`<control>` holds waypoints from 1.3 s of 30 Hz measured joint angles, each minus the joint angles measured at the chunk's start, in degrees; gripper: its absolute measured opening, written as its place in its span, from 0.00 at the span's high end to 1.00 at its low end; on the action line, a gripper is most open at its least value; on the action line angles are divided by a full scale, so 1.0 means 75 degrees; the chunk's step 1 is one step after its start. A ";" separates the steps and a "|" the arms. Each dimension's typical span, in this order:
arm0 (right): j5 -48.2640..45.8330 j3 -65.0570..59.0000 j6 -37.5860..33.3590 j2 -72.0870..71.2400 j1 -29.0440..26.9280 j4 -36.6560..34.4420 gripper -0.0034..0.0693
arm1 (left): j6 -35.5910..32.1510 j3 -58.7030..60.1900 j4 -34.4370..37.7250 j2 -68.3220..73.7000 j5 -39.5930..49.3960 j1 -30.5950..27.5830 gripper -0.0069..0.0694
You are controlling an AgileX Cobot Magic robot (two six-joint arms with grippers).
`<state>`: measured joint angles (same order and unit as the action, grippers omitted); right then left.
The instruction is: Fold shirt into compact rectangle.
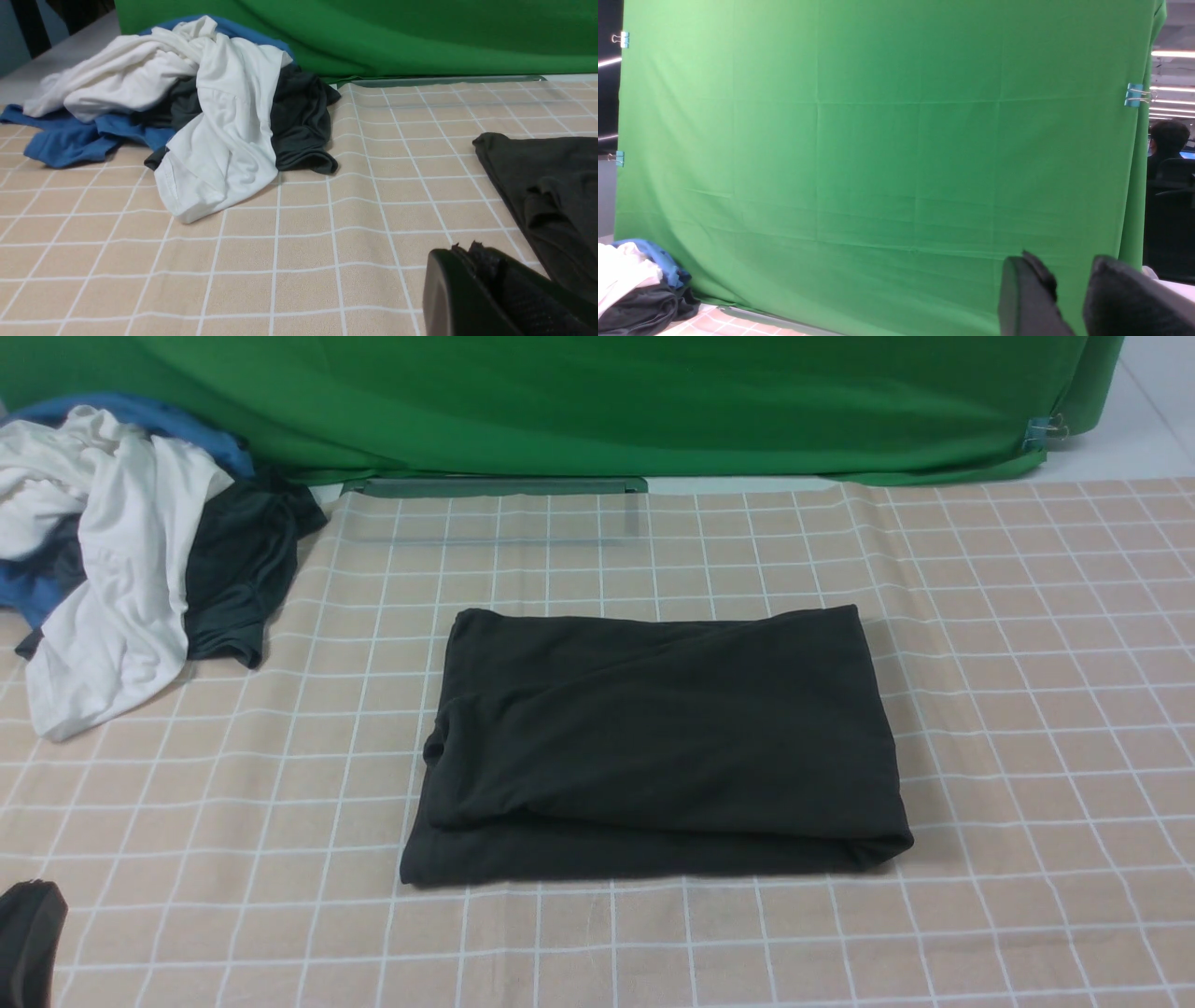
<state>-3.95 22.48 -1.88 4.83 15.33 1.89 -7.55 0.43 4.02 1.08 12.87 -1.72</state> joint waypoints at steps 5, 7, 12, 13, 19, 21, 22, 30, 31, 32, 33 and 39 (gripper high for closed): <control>0.0000 0.0000 0.0002 0.0000 0.0000 0.0000 0.63 | 0.0000 0.0000 0.0016 0.0000 0.0000 0.0000 0.88; 0.0000 0.0000 0.0009 0.0000 0.0000 0.0000 0.63 | 0.0000 0.0000 0.0016 0.0000 0.0000 0.0000 0.88; 0.0000 0.0000 0.0017 0.0000 0.0000 0.0000 0.63 | 0.0000 0.0000 0.0016 0.0000 0.0000 0.0000 0.88; 0.0000 0.0000 0.0017 0.0000 0.0000 0.0000 0.63 | 0.0000 0.0000 0.0016 0.0000 0.0000 0.0000 0.88; 0.0000 0.0000 0.0017 0.0000 0.0000 0.0000 0.63 | 0.0000 0.0000 0.0016 0.0000 0.0000 0.0000 0.88; 0.0000 0.0000 0.0017 0.0000 0.0000 0.0000 0.63 | 0.0000 0.0000 0.0016 0.0000 0.0000 0.0000 0.88; 0.0000 0.0000 0.0017 0.0000 0.0000 0.0000 0.63 | 0.0000 0.0000 0.0016 0.0000 0.0000 0.0000 0.88; -0.0493 -0.0100 -0.0170 -0.0094 -0.0094 0.0000 0.63 | 0.0000 0.0000 0.0016 0.0000 0.0000 0.0000 0.88; -0.0560 -0.0206 -0.0176 -0.0128 -0.0243 0.0000 0.63 | 0.0000 0.0000 0.0016 0.0000 0.0000 0.0000 0.88; -0.0576 -0.0323 -0.0176 -0.0148 -0.0368 0.0000 0.63 | 0.0000 0.0000 0.0016 0.0000 0.0000 0.0000 0.88; -0.0612 -0.0505 -0.0176 -0.0157 -0.0615 0.0000 0.63 | 0.0000 0.0000 0.0016 0.0000 0.0000 0.0000 0.88; -0.0748 -0.2188 -0.0176 -0.0173 -0.2116 0.0000 0.63 | 0.0000 0.0000 0.0016 0.0000 0.0000 0.0000 0.88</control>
<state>-9.56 6.07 -3.20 3.53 -0.54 1.89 -7.55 0.43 4.14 1.08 12.87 -1.72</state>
